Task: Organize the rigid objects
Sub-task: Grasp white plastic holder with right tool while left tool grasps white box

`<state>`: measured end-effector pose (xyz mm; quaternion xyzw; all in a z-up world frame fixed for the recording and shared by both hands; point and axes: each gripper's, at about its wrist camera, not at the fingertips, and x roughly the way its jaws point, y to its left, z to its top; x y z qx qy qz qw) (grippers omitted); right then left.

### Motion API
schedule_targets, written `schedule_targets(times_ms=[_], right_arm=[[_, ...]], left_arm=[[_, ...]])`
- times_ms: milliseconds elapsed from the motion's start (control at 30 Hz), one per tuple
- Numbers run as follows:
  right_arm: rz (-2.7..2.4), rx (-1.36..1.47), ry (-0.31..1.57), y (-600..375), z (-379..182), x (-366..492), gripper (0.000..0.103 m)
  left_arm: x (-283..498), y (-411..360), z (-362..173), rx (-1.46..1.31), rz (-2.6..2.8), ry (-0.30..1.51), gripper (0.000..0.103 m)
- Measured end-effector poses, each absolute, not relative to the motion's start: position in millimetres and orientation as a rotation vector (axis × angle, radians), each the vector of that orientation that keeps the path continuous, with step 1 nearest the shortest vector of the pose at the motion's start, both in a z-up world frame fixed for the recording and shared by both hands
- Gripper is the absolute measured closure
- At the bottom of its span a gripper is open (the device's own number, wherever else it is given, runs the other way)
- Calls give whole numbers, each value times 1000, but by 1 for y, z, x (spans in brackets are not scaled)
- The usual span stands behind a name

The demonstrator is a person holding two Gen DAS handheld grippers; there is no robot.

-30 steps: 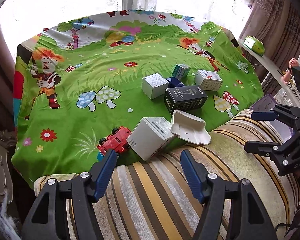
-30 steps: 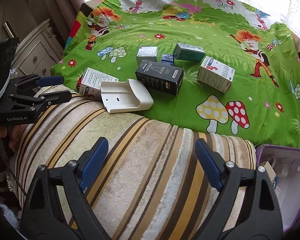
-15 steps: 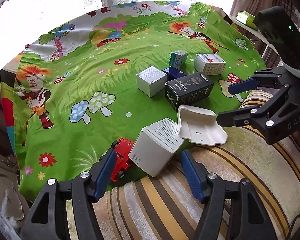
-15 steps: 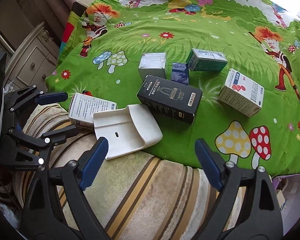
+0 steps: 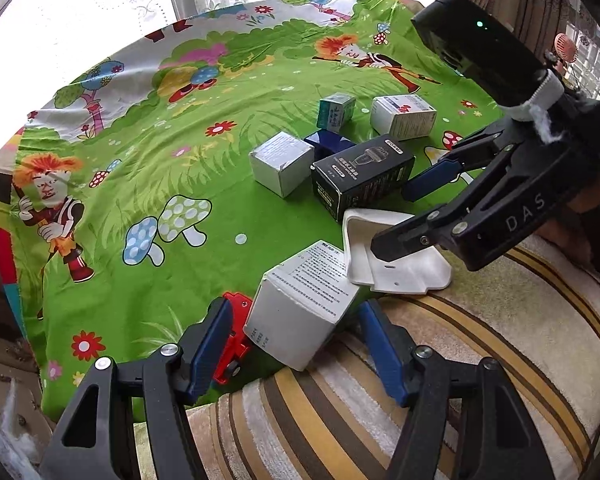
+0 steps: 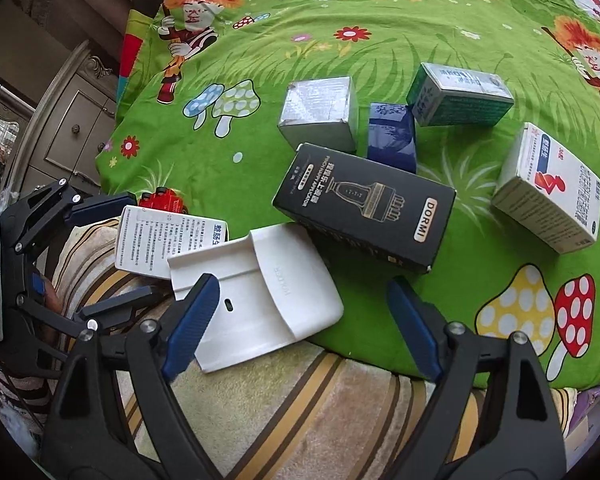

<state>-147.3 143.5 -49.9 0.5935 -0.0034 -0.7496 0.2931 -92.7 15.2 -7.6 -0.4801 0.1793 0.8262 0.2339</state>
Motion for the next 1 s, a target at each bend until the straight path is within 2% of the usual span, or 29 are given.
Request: schedule_targets(times_ms=[167,233,267,333,500,600,900,1000], right_arm=[[-1975,1594,-31,142,-55,-150,33],[-1958,1592,-27,140,-56,-149,52],[-1967,1592,-24,141,-55,-149,53],[-1963,1589,-29,143,-54,-148,64],[-1980,1557,-48,148,-47,-143,69],[-1986,1551,-74,153,-45,-141,78],[-2012,1557,-145,165,-41,-141,78],[-1979,1584,-144,164,-46,-143,74]], left_arm=[[-92,17,-9,-1315,2260,502,49],[-91,17,-7,-1305,2259,495,51],[-91,17,-6,-1297,2260,493,52],[-89,16,-4,-1285,2261,481,57],[-86,13,-1,-1278,2264,433,58],[-83,13,2,-1273,2269,419,58],[-77,13,5,-1284,2281,386,59],[-75,14,6,-1288,2282,390,59]])
